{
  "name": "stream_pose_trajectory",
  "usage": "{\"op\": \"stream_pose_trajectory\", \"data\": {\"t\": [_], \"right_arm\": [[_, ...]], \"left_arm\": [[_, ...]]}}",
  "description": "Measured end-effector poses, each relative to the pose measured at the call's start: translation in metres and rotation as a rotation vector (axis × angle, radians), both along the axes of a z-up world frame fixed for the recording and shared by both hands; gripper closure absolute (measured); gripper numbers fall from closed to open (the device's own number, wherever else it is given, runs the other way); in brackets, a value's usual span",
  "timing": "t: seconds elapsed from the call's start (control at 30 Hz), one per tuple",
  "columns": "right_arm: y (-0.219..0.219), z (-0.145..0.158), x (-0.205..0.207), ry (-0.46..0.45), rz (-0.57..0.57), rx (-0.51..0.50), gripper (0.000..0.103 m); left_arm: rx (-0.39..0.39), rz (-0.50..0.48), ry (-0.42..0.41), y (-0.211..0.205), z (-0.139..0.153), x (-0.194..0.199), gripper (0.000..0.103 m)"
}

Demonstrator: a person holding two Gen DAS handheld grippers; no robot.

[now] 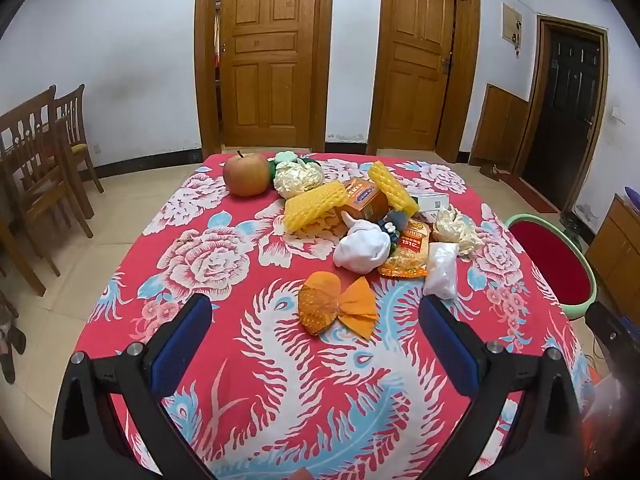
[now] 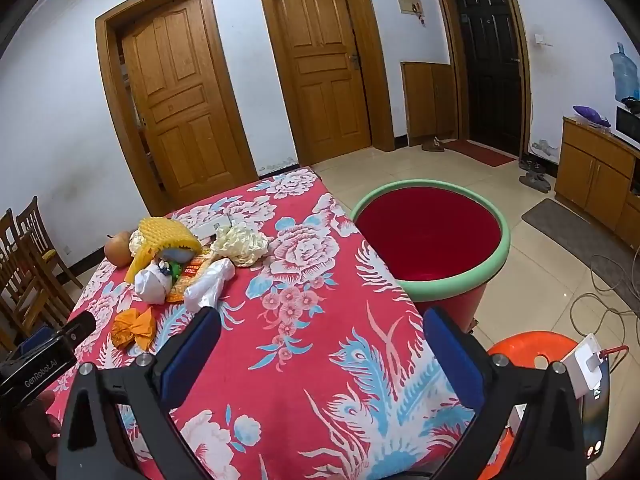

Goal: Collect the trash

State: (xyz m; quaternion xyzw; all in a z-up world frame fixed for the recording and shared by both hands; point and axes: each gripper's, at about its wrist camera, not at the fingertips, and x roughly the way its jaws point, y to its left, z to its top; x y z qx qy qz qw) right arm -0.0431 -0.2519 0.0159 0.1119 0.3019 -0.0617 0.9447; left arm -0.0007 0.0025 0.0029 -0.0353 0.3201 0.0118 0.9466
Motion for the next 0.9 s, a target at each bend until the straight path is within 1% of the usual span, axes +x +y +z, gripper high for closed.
{"op": "stream_pose_trajectory", "data": {"t": [0.9], "right_arm": [[-0.0001, -0.0025, 0.0013, 0.015, -0.002, 0.0, 0.0]], "left_arm": [[-0.001, 0.001, -0.004, -0.0003, 0.0016, -0.0017, 0.002]]}}
